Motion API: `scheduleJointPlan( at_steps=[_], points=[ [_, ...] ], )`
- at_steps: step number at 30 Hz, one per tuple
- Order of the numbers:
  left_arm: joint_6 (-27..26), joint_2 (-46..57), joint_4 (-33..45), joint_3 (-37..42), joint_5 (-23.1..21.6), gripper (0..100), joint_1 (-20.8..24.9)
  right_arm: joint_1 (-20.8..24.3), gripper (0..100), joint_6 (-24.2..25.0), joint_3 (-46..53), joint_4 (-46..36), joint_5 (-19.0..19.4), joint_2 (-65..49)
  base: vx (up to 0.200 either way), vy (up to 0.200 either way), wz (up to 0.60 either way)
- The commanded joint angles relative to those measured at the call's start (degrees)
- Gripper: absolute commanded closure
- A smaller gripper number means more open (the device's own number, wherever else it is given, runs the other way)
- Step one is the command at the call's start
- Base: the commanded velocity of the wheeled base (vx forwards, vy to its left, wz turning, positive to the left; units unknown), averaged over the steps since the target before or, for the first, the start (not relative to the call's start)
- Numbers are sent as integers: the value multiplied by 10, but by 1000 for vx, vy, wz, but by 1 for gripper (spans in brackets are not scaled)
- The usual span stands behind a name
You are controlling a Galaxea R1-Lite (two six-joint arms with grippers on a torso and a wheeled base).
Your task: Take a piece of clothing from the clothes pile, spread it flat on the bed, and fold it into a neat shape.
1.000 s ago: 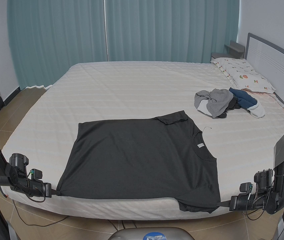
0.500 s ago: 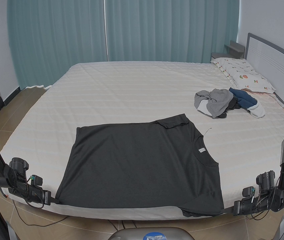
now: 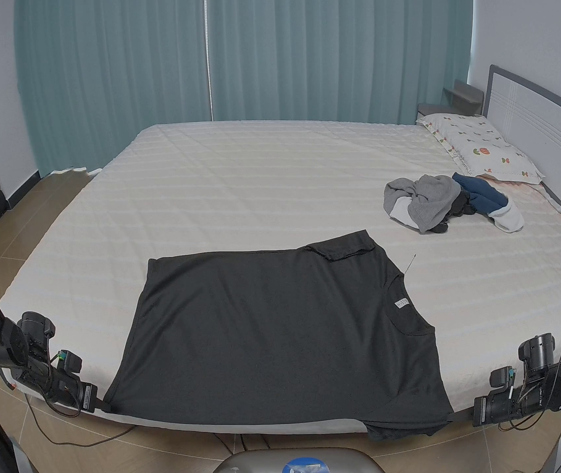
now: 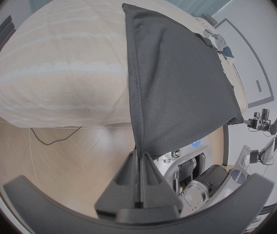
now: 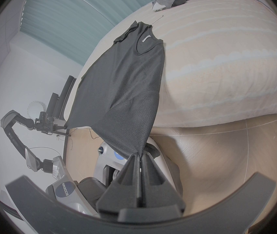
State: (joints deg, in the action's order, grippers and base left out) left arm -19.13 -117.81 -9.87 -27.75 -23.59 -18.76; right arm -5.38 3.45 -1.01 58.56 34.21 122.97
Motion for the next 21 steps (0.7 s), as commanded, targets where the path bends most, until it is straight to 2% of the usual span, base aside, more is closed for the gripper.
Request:
scheduleJointPlan(
  at_steps=[1, 5, 11, 16, 21],
  points=[
    [1, 32, 79, -29, 8, 100, 1, -4, 100, -7, 10, -26, 0, -35, 0, 0, 0],
    [1, 35, 117, -49, 17, 100, 1, -5, 100, -7, 10, -31, 1, -38, 0, 0, 0],
    [18, 38, 118, -66, 11, 100, 1, -5, 100, 0, 10, -20, 4, -70, 0, 0, 0],
    [119, 51, 109, -104, 6, 100, 9, -6, 100, 19, 10, 10, 29, -89, 0, 0, 0],
    [219, 68, 108, -142, -39, 100, 17, -3, 100, 107, 6, 116, 27, -88, 0, 0, 0]
  ],
)
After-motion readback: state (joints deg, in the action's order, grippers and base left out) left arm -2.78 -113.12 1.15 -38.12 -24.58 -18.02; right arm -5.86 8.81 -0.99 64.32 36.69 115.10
